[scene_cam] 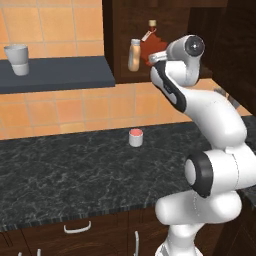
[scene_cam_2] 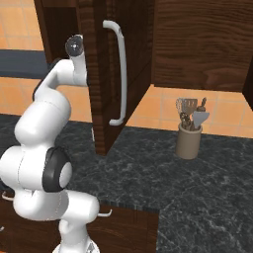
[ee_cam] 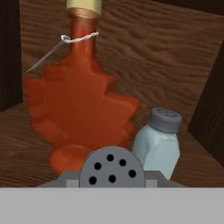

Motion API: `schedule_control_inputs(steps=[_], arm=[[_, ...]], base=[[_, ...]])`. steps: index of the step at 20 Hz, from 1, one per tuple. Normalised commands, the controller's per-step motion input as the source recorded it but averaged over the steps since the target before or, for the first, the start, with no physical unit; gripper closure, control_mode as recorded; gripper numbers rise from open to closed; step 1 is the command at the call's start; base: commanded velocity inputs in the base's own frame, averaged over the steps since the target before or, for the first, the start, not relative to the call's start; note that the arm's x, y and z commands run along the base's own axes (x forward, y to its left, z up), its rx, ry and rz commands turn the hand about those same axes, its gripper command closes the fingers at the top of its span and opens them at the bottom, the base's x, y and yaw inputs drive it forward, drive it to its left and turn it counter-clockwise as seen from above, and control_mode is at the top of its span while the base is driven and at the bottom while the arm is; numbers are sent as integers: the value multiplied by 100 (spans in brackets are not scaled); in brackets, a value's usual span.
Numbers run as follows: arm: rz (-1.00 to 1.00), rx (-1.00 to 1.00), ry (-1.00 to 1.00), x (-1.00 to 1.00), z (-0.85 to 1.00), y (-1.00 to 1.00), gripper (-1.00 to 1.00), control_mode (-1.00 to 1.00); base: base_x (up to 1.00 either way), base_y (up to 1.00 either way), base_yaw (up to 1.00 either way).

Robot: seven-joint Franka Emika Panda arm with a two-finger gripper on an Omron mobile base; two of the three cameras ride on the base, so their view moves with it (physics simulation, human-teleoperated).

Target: Put the shaker and condiment bottle from the counter next to their counterparts in the cabinet.

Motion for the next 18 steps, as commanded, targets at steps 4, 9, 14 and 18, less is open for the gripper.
schedule_control_inputs(steps=[4,9,14,18], arm=[[0,0,0,21,-14,-1,100,-100],[0,1,-2,-20,-22,-7,100,-100],[0,4,0,-48,-24,-9,100,-100],[0,0,-3,-20,-54,0,100,-100]], base=[[0,0,0],[0,0,0],[0,0,0],[0,0,0]])
